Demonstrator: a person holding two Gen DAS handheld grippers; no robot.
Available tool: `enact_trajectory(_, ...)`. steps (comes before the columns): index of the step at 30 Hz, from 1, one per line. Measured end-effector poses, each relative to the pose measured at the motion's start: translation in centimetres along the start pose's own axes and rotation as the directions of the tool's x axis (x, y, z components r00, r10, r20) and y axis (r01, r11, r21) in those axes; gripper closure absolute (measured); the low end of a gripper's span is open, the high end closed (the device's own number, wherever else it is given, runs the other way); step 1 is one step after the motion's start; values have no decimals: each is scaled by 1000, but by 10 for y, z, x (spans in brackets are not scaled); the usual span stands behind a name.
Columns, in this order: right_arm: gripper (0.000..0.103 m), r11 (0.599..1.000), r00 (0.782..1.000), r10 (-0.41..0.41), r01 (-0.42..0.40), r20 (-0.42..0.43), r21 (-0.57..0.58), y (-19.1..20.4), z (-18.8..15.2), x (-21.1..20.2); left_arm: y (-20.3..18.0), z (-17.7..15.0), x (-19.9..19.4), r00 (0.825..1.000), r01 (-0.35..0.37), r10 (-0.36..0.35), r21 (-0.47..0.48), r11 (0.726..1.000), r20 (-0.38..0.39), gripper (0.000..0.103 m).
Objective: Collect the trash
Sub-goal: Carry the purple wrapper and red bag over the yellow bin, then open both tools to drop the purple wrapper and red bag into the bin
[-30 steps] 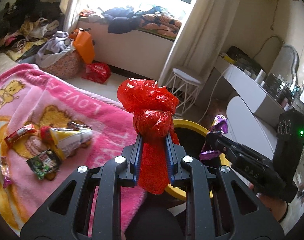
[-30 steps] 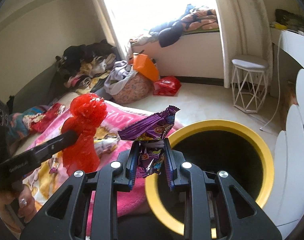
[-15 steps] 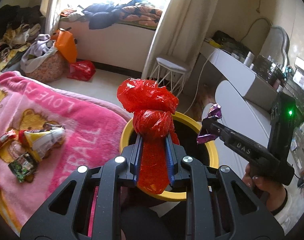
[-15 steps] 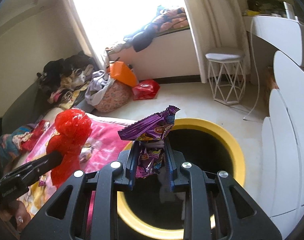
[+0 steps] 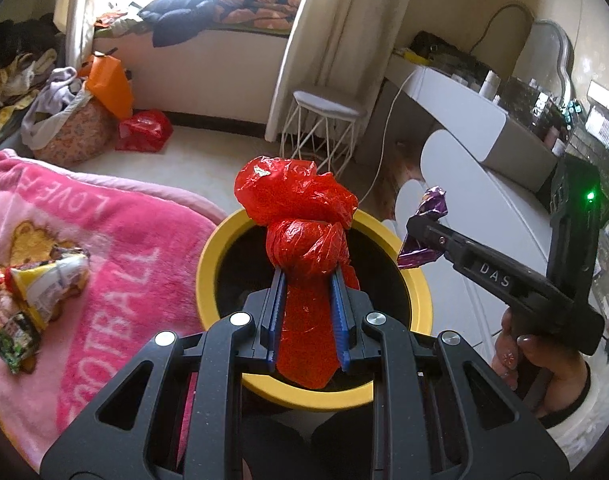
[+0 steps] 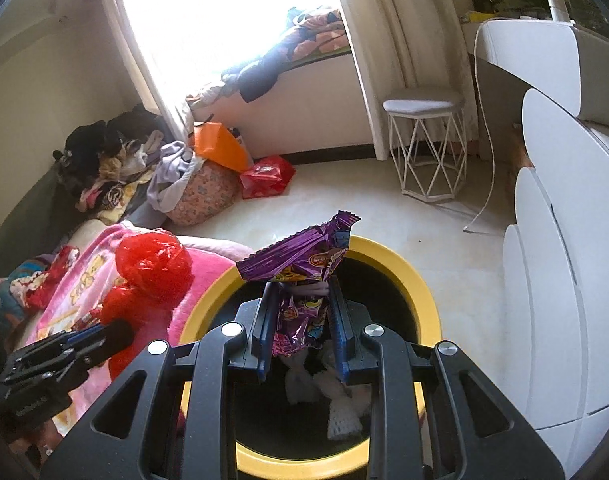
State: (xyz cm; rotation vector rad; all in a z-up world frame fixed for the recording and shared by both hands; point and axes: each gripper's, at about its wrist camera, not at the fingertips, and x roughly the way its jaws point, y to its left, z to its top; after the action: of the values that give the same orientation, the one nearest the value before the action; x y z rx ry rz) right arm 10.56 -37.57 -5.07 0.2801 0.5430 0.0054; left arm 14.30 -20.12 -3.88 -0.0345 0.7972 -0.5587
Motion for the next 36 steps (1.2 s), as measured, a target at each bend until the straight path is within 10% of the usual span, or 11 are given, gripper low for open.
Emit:
enact_trajectory(24, 79, 1000, 995, 4, -4, -102, -5, -5, -8, 30, 12, -5, 61, 993, 13, -18, -42, 999, -117, 85)
enact_trajectory(36, 42, 1000, 996, -6, 8, -84, 23, -5, -9, 28, 31, -3, 30, 1000, 3, -2, -130, 991, 7, 11)
